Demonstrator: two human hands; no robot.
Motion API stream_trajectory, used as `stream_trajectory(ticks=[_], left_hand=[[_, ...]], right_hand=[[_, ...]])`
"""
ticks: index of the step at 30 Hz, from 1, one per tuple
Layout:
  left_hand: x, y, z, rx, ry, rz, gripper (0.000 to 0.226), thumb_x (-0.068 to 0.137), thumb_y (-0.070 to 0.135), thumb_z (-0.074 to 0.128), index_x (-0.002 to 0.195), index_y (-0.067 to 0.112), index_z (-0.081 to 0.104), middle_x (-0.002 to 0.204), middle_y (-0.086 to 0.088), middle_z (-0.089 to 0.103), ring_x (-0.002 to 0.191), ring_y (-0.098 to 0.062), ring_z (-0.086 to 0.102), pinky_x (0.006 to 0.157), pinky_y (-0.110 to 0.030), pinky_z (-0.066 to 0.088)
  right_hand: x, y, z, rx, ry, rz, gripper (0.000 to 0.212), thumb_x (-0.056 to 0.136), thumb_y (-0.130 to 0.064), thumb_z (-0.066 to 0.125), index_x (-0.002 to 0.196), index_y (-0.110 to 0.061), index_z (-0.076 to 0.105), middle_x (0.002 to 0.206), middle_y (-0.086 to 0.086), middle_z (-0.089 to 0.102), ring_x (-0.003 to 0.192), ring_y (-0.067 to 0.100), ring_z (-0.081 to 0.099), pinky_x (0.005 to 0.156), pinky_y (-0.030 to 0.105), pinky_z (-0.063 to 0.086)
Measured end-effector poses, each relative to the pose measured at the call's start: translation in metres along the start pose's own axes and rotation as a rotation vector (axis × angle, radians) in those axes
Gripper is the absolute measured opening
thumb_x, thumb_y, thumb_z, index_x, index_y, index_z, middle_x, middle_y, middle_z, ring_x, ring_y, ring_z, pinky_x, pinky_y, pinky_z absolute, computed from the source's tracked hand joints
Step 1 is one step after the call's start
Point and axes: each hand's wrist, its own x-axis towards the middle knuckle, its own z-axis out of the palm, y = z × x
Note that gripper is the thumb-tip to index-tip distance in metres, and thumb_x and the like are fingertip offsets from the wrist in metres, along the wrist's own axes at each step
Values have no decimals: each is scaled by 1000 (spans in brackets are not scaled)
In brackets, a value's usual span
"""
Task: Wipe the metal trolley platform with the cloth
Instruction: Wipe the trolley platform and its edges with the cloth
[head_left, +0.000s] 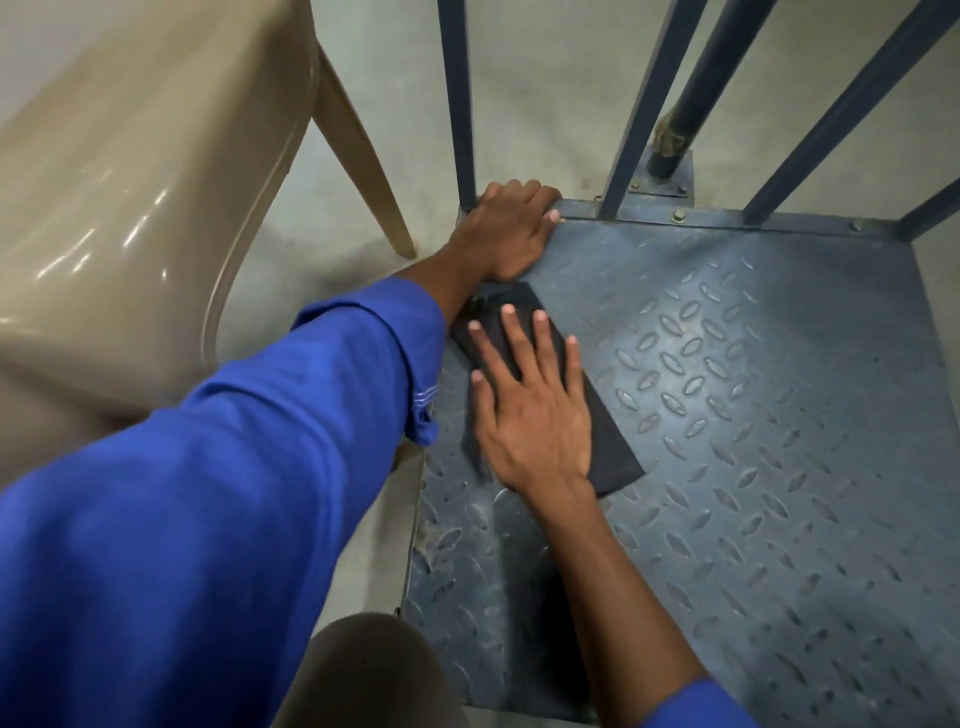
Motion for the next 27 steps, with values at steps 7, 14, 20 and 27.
stream_trajectory(ticks=[7, 14, 20, 27], left_hand=[[-3, -1, 2, -30, 62, 16, 46, 110, 37, 28, 139, 14, 55, 127, -12, 63, 113, -32, 58, 107, -47, 39], [0, -4, 5, 21, 86, 38, 48, 108, 38, 24, 135, 13, 56, 121, -12, 64, 109, -33, 58, 104, -48, 39], [-4, -1, 1, 2, 72, 16, 47, 109, 38, 25, 136, 13, 56, 123, -12, 64, 109, -31, 58, 105, -48, 39], [-2, -2, 2, 31, 24, 15, 47, 111, 38, 26, 139, 13, 54, 129, -11, 62, 113, -32, 58, 105, -48, 39]], right_hand=[[-39, -2, -3, 31, -19, -39, 53, 111, -46, 25, 164, -41, 17, 174, -9, 5, 161, 17, -7, 129, 51, 6], [27, 25, -9, 33, 94, 295, 56, 110, -49, 20, 165, -39, 14, 175, -3, 6, 161, 22, -4, 128, 56, 3], [-28, -36, 6, 35, -44, -117, 54, 109, -43, 29, 163, -37, 27, 175, -5, 8, 161, 22, -5, 128, 54, 6], [-27, 40, -16, -10, -11, 67, 55, 110, -50, 25, 164, -43, 16, 174, -9, 6, 161, 18, -4, 129, 53, 5]])
